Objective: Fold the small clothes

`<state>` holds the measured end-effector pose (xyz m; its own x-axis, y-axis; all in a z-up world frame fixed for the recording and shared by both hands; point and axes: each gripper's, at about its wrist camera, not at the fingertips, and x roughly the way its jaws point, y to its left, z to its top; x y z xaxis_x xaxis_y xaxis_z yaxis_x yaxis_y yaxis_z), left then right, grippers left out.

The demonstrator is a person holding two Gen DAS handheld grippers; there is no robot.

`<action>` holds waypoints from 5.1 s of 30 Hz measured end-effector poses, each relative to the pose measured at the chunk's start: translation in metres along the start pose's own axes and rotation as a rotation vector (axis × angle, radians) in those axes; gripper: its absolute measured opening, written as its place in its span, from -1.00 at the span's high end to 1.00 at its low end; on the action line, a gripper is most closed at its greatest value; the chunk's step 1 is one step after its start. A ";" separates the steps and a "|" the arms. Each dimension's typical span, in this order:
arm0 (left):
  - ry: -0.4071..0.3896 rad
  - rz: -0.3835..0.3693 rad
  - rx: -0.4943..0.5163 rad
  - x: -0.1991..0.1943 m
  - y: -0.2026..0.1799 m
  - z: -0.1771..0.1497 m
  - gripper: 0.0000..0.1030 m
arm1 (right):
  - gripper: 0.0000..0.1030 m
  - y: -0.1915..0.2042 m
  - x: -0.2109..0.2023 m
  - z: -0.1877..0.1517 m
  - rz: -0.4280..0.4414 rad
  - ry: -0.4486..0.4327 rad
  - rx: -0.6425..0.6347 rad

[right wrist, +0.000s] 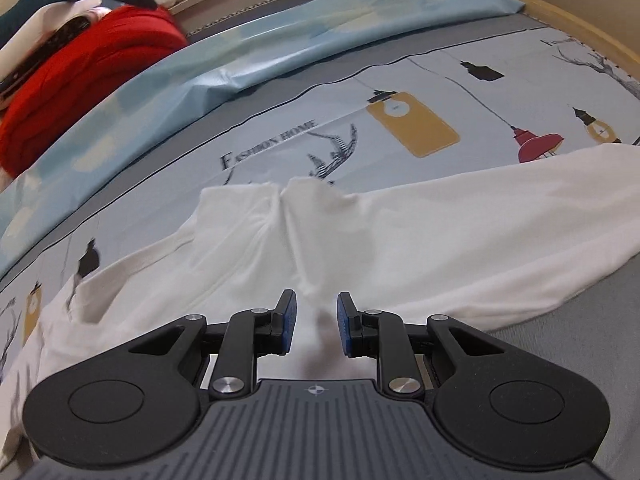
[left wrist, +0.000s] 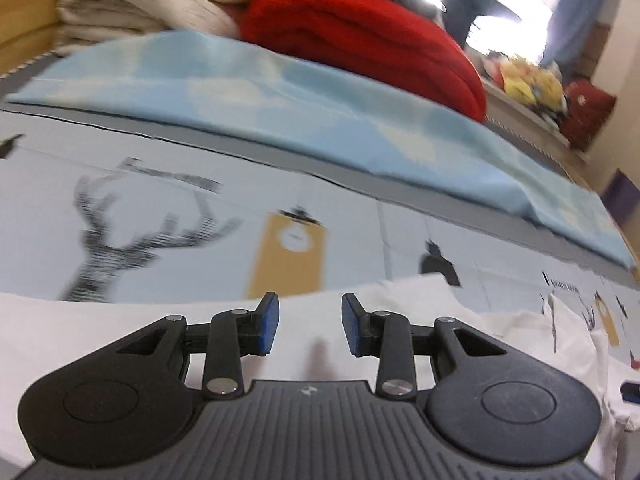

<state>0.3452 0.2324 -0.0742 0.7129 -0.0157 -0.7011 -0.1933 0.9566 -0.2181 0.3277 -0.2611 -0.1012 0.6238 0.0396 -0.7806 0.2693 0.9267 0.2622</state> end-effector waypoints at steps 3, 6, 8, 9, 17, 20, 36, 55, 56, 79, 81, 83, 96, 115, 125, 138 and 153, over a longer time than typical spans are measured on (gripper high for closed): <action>0.014 -0.004 0.025 0.025 -0.016 -0.003 0.17 | 0.55 -0.003 0.007 0.005 -0.007 -0.009 0.001; 0.048 0.004 0.074 0.052 -0.031 -0.006 0.15 | 0.55 -0.008 0.013 0.008 -0.001 0.033 0.040; 0.058 0.014 0.112 0.064 -0.035 -0.012 0.15 | 0.55 -0.006 0.014 0.009 0.006 0.054 0.039; 0.056 0.010 0.124 0.068 -0.036 -0.014 0.16 | 0.55 -0.004 0.014 0.009 0.007 0.060 0.029; -0.052 0.246 0.153 0.078 -0.023 -0.007 1.00 | 0.55 -0.005 0.011 0.013 0.019 0.084 0.020; -0.042 0.132 0.083 0.072 -0.012 -0.005 1.00 | 0.55 -0.008 0.009 0.014 0.015 0.084 0.022; -0.023 0.009 0.216 0.021 -0.070 0.008 0.86 | 0.55 -0.007 -0.024 0.021 0.004 0.059 0.005; 0.232 -0.005 0.047 -0.234 0.019 -0.166 0.59 | 0.55 -0.058 -0.200 -0.070 0.067 -0.029 -0.083; 0.278 0.004 0.028 -0.232 0.026 -0.178 0.58 | 0.55 -0.068 -0.203 -0.087 0.055 -0.016 -0.079; 0.414 0.102 0.100 -0.240 0.033 -0.262 0.84 | 0.91 -0.108 -0.156 -0.212 -0.058 0.301 -0.203; 0.405 0.092 0.091 -0.244 0.034 -0.261 0.85 | 0.91 -0.108 -0.158 -0.211 -0.046 0.291 -0.193; 0.398 0.073 0.083 -0.249 0.032 -0.259 0.86 | 0.93 -0.111 -0.163 -0.208 -0.055 0.256 -0.174; 0.345 0.154 0.214 -0.257 0.015 -0.253 0.66 | 0.70 -0.113 -0.156 -0.203 -0.133 0.268 -0.118; 0.480 0.082 0.265 -0.234 -0.003 -0.264 0.39 | 0.20 -0.117 -0.151 -0.209 -0.181 0.306 -0.229; 0.274 0.078 0.245 -0.254 -0.012 -0.242 0.02 | 0.15 -0.098 -0.197 -0.168 -0.112 -0.005 -0.257; -0.018 0.118 0.230 -0.278 -0.043 -0.218 -0.51 | -0.11 -0.080 -0.246 -0.109 0.028 -0.329 -0.297; -0.028 0.097 -0.013 -0.218 0.034 -0.069 0.74 | 0.18 -0.057 -0.202 -0.117 0.056 -0.249 -0.243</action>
<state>0.1361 0.2486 0.0244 0.7088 0.0855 -0.7002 -0.2710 0.9495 -0.1584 0.1010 -0.2782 -0.0246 0.8008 0.0285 -0.5982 0.0656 0.9887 0.1348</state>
